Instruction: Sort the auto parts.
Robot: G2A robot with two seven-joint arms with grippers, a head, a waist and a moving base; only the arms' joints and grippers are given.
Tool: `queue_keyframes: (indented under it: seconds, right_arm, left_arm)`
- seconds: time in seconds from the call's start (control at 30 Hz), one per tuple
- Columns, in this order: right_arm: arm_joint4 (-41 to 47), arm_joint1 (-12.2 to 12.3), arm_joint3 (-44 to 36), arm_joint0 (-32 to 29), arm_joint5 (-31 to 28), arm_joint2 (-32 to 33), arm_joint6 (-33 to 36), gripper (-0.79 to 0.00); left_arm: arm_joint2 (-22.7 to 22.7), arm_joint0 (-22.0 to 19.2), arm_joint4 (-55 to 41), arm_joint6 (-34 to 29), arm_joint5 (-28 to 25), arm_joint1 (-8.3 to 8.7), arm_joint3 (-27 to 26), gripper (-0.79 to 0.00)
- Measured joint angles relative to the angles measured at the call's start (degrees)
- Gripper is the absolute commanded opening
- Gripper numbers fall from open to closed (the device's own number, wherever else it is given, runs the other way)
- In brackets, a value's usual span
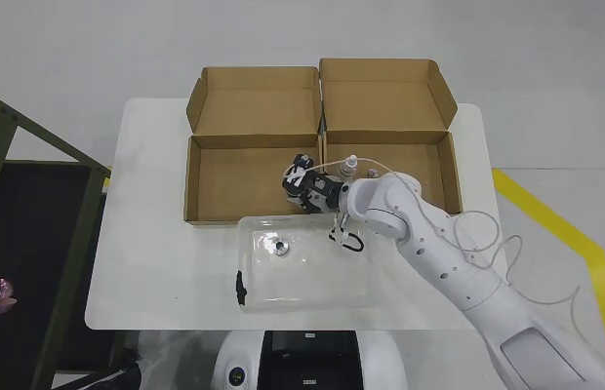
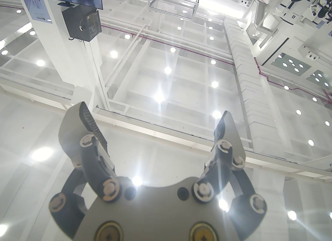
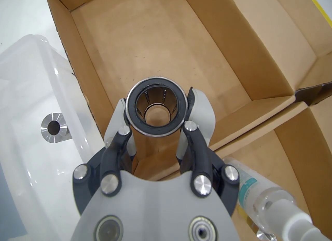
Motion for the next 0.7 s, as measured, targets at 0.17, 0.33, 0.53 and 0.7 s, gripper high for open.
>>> queue_keyframes:
  seconds: [0.17, 0.33, 0.53, 0.7]
  right_arm:
    - [-0.2, -0.3, 0.5, 0.1, -0.2, 0.0, 0.3, -0.403]
    - [-0.3, -0.6, 0.8, 0.2, -0.4, 0.1, 0.7, -0.394]
    - [-0.7, -0.7, 0.1, 0.0, -0.8, 0.7, 0.7, -0.354]
    - [-1.3, -0.4, -2.3, -0.8, -1.0, 2.1, 0.6, -0.339]
  left_arm:
    - [0.0, 0.0, 0.0, 0.0, 0.0, 0.00, 0.0, 0.000]
    - [0.0, 0.0, 0.0, 0.0, 0.0, 0.00, 0.0, 0.000]
    - [0.0, 0.0, 0.0, 0.0, 0.0, 0.00, 0.0, 0.000]
    - [0.0, 0.0, 0.0, 0.0, 0.0, 0.00, 0.0, 0.000]
